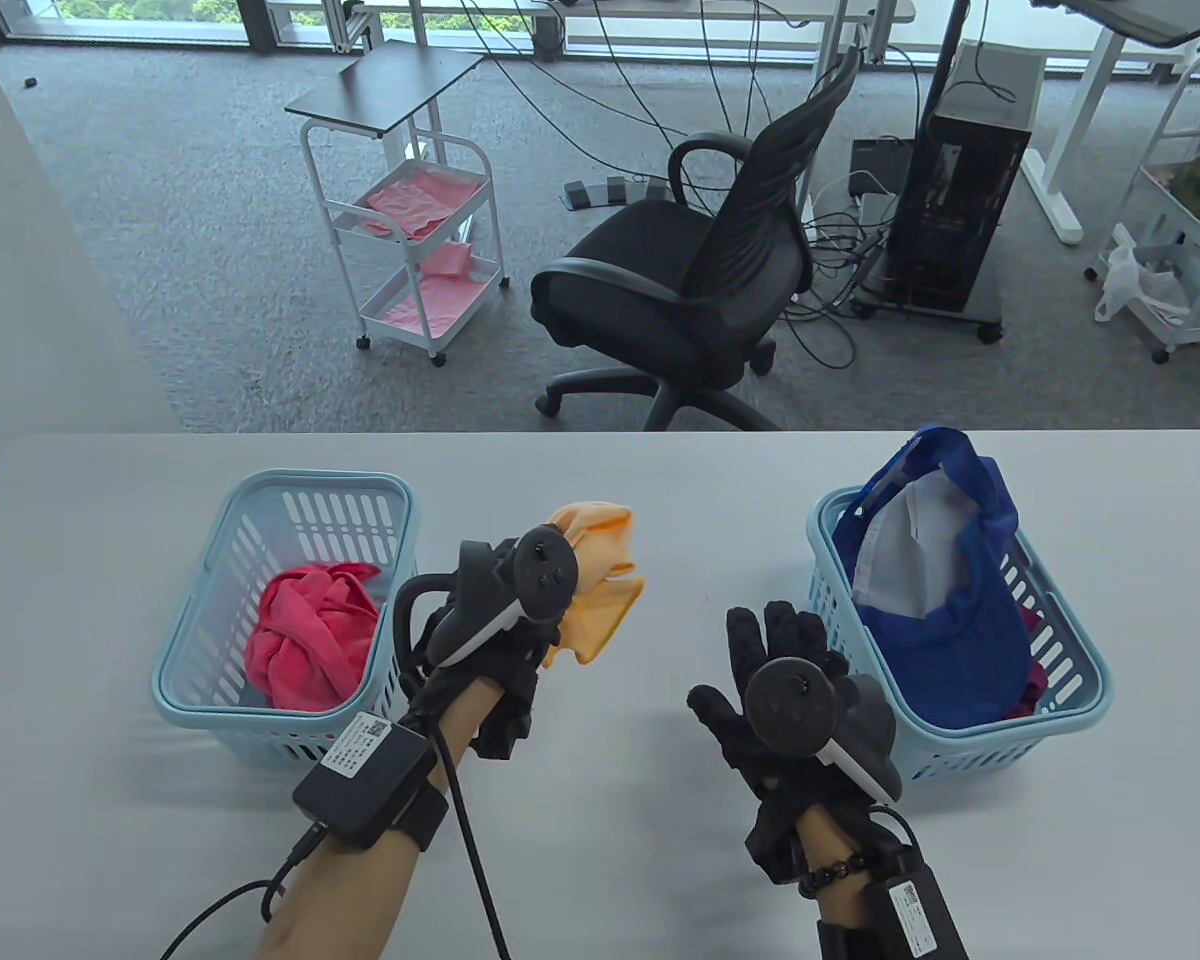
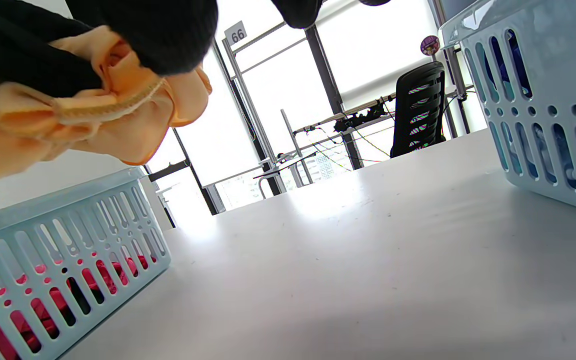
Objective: Sort apparel and towels into hand baskets
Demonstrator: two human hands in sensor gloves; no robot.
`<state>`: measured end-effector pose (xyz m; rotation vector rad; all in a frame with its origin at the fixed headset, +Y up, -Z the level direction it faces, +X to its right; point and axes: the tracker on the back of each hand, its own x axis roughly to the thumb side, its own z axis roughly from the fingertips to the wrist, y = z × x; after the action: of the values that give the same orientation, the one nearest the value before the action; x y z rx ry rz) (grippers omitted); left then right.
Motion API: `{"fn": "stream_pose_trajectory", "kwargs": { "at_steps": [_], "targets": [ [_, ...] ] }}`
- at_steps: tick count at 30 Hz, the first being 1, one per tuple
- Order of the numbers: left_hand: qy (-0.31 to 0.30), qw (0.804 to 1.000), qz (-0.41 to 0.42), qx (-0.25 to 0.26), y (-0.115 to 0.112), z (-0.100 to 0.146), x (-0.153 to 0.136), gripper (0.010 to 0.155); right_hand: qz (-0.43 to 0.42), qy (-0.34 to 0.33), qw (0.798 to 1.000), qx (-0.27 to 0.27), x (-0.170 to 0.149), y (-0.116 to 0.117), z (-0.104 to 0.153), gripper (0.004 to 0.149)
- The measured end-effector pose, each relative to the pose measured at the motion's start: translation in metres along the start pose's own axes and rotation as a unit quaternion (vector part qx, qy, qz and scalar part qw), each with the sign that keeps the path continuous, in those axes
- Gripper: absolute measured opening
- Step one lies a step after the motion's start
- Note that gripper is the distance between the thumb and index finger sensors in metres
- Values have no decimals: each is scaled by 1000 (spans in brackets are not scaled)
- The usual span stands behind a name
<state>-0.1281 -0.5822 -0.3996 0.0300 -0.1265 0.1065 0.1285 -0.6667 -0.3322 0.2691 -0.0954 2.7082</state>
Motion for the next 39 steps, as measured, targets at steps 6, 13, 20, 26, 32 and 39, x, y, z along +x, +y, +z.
{"fn": "stream_pose_trajectory", "kwargs": {
  "at_steps": [6, 13, 20, 26, 32, 39],
  "targets": [
    [37, 998, 23, 38, 43, 15, -38, 63, 3, -2, 1000, 2, 2, 1, 0, 82],
    [102, 992, 25, 63, 71, 28, -93, 65, 5, -4, 1000, 4, 4, 2, 0, 82],
    [175, 982, 33, 56, 66, 30, -147, 67, 8, -5, 1000, 8, 6, 4, 0, 81],
    [211, 976, 37, 41, 51, 29, -172, 68, 11, -5, 1000, 10, 6, 4, 0, 81],
    [223, 974, 36, 28, 41, 27, -180, 71, 13, -4, 1000, 12, 7, 5, -1, 82],
    [228, 973, 26, 23, 34, 22, -181, 73, 12, -2, 1000, 13, 7, 5, -1, 81]
  ]
}}
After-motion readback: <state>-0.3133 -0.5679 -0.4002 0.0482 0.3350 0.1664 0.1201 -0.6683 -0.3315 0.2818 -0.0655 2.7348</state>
